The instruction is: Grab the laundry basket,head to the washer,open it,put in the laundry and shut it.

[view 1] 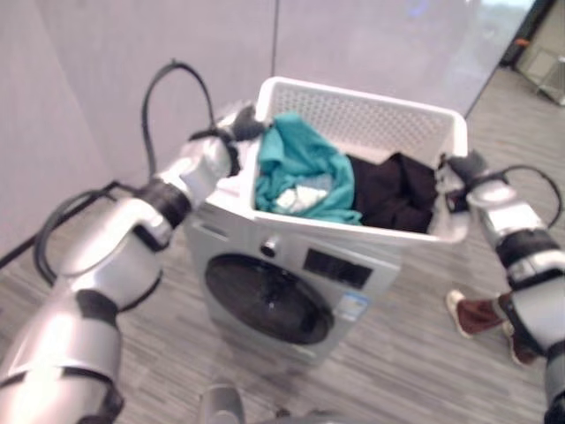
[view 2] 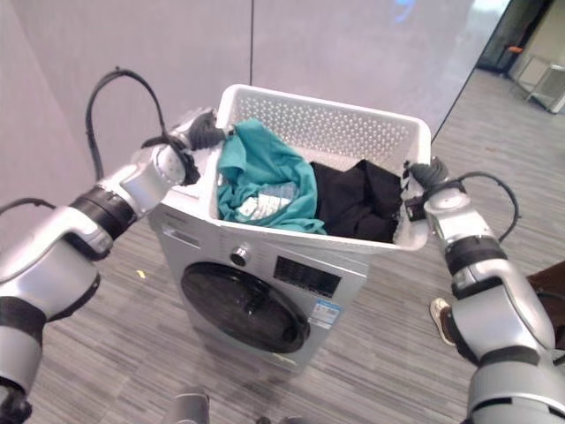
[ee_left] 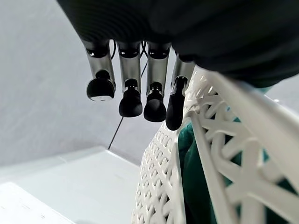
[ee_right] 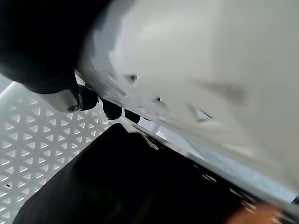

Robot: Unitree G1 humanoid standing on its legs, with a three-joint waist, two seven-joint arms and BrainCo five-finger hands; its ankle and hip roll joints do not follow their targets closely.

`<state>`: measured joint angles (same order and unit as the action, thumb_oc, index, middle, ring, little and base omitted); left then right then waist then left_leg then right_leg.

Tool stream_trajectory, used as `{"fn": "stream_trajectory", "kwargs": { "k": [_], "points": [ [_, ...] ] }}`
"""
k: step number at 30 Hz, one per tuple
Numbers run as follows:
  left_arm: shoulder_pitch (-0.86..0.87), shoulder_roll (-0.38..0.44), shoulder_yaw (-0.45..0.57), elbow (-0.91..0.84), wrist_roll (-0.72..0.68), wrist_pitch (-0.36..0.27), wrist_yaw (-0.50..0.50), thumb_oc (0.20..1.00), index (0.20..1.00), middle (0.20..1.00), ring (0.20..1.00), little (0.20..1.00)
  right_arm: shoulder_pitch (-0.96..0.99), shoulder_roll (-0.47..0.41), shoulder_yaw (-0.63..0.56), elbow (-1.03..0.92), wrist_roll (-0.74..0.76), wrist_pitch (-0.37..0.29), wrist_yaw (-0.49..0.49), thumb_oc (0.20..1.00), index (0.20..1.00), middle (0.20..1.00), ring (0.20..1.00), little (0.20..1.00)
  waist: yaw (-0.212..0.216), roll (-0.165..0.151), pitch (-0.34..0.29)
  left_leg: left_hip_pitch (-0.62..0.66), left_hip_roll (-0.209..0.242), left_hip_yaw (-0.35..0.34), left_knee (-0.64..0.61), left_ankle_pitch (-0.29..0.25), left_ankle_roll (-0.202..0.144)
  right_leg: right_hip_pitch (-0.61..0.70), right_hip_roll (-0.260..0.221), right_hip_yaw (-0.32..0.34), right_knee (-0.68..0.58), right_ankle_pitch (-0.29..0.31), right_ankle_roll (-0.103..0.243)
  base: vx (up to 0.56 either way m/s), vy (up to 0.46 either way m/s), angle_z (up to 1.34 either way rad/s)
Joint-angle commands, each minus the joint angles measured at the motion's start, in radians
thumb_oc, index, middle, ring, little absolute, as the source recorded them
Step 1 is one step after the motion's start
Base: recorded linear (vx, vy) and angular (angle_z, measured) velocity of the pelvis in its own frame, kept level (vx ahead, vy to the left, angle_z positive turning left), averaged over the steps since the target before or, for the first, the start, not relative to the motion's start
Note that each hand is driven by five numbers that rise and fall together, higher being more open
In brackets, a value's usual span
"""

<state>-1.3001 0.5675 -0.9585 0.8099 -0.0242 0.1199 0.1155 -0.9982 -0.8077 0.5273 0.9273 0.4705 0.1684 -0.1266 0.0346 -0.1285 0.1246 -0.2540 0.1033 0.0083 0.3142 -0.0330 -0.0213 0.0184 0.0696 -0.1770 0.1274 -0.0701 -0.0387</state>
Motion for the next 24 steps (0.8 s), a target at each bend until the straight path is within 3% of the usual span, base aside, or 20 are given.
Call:
{"fn": "stream_trajectory", "kwargs": {
  "k": [1,2,5,13,24],
  "points": [
    [-0.15,-0.16,-0.039,-0.019,0.032,-0.1,0.021,0.2,0.2,0.2,0.2,0.2,-0.051,0.004,0.0,-0.071,-0.017,-0.068,-0.001,0.2,0.2,0.2,0.2,0.2,0.022,0.067,0.025,0.071,0.004,0.019,-0.133,0.108,-0.02,0.099,-0.088,0.007,-0.052,-0.031,0.078,0.26,0.165,0.08],
    [-0.149,-0.172,-0.034,-0.019,0.039,-0.101,0.023,0.2,0.2,0.2,0.2,0.2,-0.032,0.018,-0.005,-0.094,-0.018,-0.071,0.004,0.2,0.2,0.2,0.2,0.2,0.02,0.084,0.012,0.109,-0.004,0.003,-0.18,0.102,-0.018,0.102,-0.081,0.013,-0.035,-0.051,0.086,0.2,0.13,0.04],
    [-0.127,-0.175,-0.028,-0.025,0.046,-0.109,0.028,0.2,0.2,0.2,0.2,0.2,0.016,0.037,-0.038,-0.145,-0.008,-0.082,0.0,0.2,0.2,0.2,0.2,0.2,0.022,0.089,-0.009,0.138,-0.014,-0.001,-0.183,0.09,-0.02,0.122,-0.098,0.016,-0.03,-0.067,0.099,0.27,0.16,-0.28],
    [-0.074,-0.134,0.007,-0.088,0.063,-0.12,0.031,0.2,0.2,0.2,0.2,0.2,0.096,0.084,-0.073,-0.218,-0.051,-0.074,0.021,0.2,0.2,0.2,0.2,0.2,0.058,0.117,-0.06,0.255,-0.033,0.103,-0.26,0.048,0.008,0.162,-0.171,0.025,-0.07,-0.059,0.14,0.21,0.154,-0.44],
    [-0.124,-0.066,0.021,-0.087,0.072,-0.117,0.069,0.2,0.2,0.2,0.2,0.2,0.147,0.139,-0.078,-0.318,-0.034,-0.081,0.036,0.2,0.2,0.2,0.2,0.2,0.111,0.096,-0.066,0.255,-0.052,0.08,-0.266,0.025,0.018,0.17,-0.187,-0.038,-0.105,-0.048,0.161,0.07,0.033,-0.02]
  ]
}}
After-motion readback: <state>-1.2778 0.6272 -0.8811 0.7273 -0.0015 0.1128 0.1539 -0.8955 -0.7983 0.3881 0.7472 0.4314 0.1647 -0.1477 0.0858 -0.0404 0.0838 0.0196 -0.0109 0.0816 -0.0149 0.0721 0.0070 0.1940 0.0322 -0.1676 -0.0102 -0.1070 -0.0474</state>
